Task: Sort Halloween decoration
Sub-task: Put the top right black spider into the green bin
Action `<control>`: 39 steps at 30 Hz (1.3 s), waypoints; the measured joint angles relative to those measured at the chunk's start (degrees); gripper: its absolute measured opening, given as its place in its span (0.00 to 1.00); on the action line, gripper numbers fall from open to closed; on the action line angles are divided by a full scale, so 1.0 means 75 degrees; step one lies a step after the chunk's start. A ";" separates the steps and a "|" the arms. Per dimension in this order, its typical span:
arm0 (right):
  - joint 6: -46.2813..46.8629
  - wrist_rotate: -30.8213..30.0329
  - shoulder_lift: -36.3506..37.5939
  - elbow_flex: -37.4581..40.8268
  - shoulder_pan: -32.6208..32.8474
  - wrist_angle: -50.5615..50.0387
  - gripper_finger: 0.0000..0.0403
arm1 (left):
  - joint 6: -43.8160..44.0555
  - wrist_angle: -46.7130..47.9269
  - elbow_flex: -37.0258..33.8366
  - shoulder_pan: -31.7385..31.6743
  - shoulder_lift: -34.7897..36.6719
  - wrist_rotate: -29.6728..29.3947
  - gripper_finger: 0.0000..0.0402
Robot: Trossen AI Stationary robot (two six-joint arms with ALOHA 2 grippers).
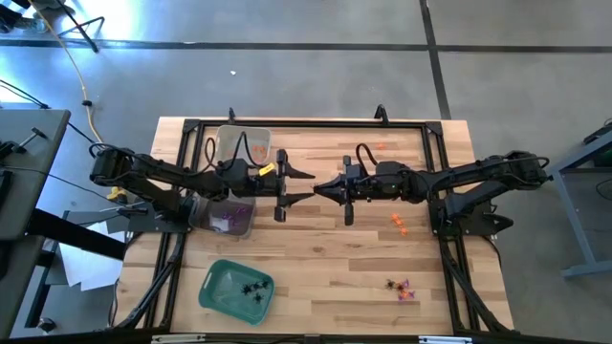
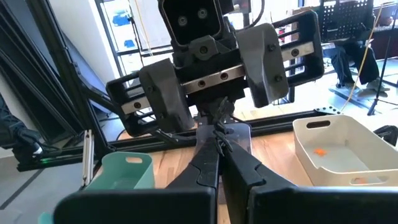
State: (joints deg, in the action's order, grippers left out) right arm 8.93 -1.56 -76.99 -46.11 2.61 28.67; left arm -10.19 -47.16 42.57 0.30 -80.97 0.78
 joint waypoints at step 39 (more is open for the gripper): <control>-0.0137 -0.0003 -0.0006 0.0012 0.0000 -0.0435 0.00 | -0.0517 0.0640 0.1169 -0.0143 -0.1190 0.0492 0.13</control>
State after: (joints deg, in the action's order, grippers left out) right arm 7.90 -1.58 -77.03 -46.02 2.61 25.41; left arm -14.06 -42.36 51.33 -0.78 -89.90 4.47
